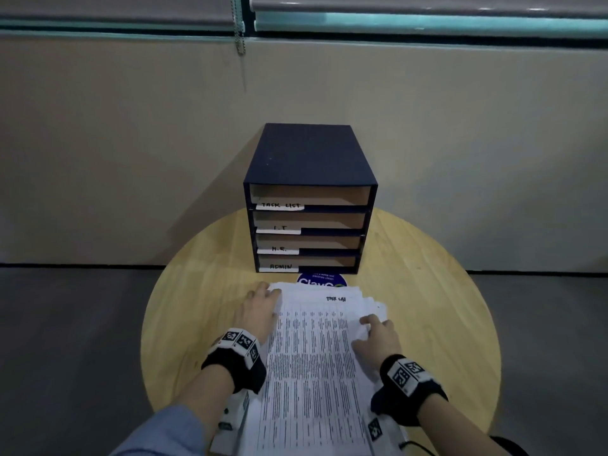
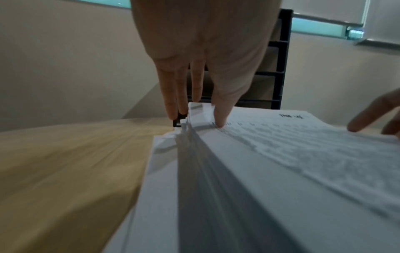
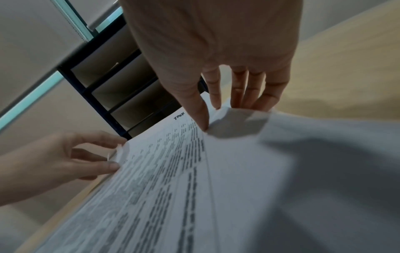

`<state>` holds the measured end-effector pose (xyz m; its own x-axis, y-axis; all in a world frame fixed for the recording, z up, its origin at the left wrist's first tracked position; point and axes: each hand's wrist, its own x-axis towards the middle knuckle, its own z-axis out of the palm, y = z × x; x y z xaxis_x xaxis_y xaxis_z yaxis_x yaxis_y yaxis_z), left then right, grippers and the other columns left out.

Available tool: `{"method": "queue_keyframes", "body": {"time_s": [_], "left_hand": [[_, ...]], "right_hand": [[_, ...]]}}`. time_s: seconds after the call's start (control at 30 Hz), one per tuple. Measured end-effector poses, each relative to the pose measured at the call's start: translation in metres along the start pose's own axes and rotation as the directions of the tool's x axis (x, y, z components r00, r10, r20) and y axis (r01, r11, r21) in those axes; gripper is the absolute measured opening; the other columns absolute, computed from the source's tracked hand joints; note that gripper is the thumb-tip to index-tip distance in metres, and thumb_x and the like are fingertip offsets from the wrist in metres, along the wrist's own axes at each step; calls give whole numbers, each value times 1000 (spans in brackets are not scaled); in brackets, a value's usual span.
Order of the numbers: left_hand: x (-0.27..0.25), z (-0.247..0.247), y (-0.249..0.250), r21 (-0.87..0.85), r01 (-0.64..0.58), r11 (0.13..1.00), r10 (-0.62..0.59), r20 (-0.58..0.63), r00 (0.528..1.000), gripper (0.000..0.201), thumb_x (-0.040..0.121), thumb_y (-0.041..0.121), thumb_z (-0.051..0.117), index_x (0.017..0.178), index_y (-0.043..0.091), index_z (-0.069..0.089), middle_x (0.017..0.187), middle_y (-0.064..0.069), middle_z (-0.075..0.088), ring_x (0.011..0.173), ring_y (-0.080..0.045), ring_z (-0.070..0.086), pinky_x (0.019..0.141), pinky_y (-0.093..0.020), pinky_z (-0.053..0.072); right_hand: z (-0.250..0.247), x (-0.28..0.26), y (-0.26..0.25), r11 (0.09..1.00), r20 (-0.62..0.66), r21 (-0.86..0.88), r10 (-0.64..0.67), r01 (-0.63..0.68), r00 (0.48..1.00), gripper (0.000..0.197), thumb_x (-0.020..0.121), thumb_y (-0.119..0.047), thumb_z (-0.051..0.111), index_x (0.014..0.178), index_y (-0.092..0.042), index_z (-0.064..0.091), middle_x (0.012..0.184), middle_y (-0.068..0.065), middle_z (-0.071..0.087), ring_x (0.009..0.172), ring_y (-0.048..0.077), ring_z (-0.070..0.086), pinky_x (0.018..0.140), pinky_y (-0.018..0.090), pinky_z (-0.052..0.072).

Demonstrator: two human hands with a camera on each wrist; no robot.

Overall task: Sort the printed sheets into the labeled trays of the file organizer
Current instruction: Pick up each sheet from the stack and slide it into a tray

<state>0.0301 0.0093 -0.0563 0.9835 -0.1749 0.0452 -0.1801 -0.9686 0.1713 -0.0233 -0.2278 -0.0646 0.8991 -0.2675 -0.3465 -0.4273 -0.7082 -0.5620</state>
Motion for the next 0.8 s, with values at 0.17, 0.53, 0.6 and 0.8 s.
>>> {"method": "queue_keyframes", "body": {"time_s": [0.17,0.53,0.6,0.8], "left_hand": [[-8,0,4,-61,62,996,-65,-50,997,28,86,17,61,113,19,53,128,-4,39,100,-15,49,77,-22,47],[-15,-52,-10,-907,110,406,-118,67,991,9,90,16,62,95,23,60,108,-8,67,96,-21,65,84,-36,52],[-18,-65,-6,-980,122,155,-106,107,989,17,93,9,55,103,23,58,102,-18,67,79,-22,69,63,-33,57],[-18,-90,4,-996,82,-39,-144,87,986,20,96,0,46,103,15,57,102,-11,66,98,-29,61,82,-38,57]], "right_hand": [[-4,-12,-2,999,13,-14,31,-30,999,53,79,-7,54,130,-19,45,130,9,37,117,29,48,96,38,48],[-46,-15,-8,895,120,446,-45,-13,992,54,90,-18,60,139,-14,40,119,10,55,97,24,54,79,31,39],[-52,-15,-11,840,131,542,-60,-21,990,43,90,-16,59,131,-16,46,93,8,60,87,23,52,77,32,35],[-63,-25,-22,721,123,693,-129,8,984,17,90,-5,54,76,-15,58,69,3,49,62,17,44,60,26,36]]}}
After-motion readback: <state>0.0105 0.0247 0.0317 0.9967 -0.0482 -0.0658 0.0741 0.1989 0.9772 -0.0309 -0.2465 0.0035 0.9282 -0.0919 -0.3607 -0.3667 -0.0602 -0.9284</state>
